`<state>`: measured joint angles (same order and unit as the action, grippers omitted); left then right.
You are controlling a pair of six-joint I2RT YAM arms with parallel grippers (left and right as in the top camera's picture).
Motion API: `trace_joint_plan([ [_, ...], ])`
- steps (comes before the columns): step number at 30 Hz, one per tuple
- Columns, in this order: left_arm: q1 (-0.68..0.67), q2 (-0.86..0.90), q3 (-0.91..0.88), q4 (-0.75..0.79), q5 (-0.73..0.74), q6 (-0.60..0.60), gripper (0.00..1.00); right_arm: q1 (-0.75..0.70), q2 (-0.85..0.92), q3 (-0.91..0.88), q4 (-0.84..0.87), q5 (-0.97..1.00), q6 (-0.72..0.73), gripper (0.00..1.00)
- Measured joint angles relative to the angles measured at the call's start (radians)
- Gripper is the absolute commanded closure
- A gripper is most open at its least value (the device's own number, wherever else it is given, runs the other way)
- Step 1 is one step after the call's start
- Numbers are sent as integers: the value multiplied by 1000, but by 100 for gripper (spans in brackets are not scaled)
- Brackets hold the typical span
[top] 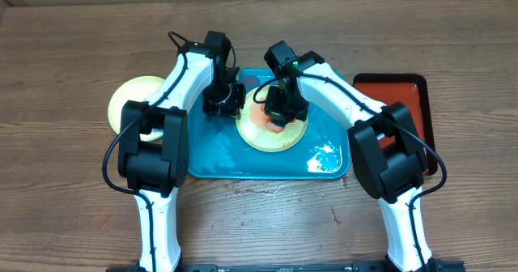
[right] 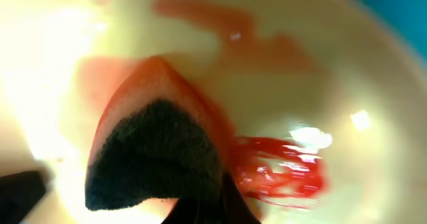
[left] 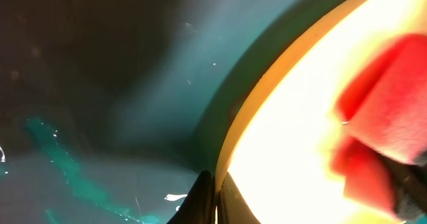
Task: Clean dirty plates on tray and stack at the side
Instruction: 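Scrub the second yellow plate's red smear with the sponge in the right gripper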
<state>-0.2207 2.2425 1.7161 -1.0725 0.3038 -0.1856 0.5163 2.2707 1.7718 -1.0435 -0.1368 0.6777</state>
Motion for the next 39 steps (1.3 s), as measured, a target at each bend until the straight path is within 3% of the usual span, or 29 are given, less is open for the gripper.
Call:
trace_joint_plan([
  [12, 3, 0, 0, 0, 7, 0, 96, 0, 0, 20, -83, 290, -85, 96],
  [20, 5, 0, 0, 0, 11, 0, 96, 3, 19, 87, -155, 315, -101, 96],
  [29, 27, -2, 1, -1, -12, 0, 96, -24, 23, 330, -207, 198, -102, 96],
  [39, 32, -2, 2, -1, -17, 0, 96, -16, 19, 291, -187, 27, -89, 96],
])
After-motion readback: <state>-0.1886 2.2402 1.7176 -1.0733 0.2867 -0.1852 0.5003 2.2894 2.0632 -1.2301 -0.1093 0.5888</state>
